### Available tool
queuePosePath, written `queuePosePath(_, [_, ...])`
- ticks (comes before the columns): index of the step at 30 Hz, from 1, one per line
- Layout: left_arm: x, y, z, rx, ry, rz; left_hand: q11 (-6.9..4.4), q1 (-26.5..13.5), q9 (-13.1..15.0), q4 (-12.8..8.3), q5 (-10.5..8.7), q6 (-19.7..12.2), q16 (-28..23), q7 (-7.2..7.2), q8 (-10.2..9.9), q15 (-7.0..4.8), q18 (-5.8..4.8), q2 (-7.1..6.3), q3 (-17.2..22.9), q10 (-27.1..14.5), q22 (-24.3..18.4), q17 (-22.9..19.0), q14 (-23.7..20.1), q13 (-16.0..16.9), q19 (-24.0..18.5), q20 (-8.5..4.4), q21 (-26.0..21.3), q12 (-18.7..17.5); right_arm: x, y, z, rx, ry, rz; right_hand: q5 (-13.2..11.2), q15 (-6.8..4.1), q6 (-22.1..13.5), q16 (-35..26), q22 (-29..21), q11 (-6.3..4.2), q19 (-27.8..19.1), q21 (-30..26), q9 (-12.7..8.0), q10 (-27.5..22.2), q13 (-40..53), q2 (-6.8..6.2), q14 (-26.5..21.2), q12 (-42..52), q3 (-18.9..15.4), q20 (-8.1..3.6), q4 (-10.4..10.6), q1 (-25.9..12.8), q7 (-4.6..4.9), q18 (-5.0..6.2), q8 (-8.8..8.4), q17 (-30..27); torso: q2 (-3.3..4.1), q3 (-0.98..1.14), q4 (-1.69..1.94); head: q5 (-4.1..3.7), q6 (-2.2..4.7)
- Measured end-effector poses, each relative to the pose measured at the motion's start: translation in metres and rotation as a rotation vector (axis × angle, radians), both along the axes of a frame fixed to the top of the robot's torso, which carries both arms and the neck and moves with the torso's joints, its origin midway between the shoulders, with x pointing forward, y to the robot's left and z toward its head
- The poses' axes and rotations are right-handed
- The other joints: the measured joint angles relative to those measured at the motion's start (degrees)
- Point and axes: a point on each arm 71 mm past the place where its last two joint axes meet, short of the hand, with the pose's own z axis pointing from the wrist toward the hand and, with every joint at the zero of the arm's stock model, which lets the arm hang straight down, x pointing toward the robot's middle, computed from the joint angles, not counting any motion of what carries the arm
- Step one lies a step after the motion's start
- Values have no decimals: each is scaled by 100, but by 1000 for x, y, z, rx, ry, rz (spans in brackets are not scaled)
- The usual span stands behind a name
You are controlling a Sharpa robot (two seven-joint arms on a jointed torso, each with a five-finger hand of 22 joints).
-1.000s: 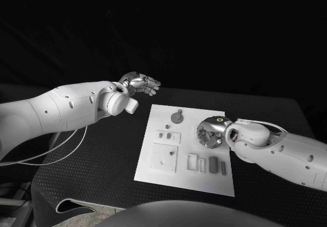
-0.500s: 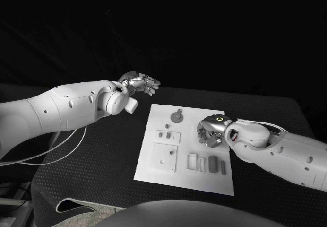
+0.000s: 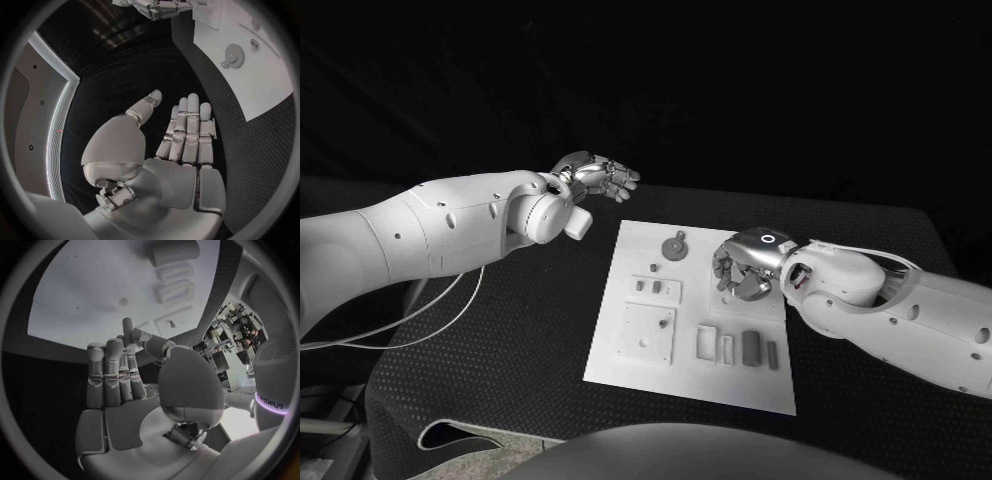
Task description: Assemble the parts on the task board
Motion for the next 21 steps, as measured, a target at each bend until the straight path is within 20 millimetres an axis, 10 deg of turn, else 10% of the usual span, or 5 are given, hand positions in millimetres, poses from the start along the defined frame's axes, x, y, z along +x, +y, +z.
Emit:
queuePosePath(12, [0,-1,0,0,1,-2,0,0,-5,0,0,0,-22,0,0,-1,0,0,0,0,-1,6,-1,0,0,0,-22,0,-18,50,29,77,-15,111,-19,11,-2,1,0,8,28,0,11,27,0,1,11,0,-1,-9,0,-1,1,0,0,0,0,-3,-8,79,-23])
queuePosePath(21, [0,-4,0,-2,1,-7,0,0,-5,0,0,0,-22,0,0,-2,0,0,0,0,4,16,-2,0,0,0,-22,0,-43,98,2,97,40,193,-22,21,-3,1,0,8,30,0,23,27,0,1,20,0,-9,-9,-7,-1,2,-1,-2,-5,1,1,-8,144,-38])
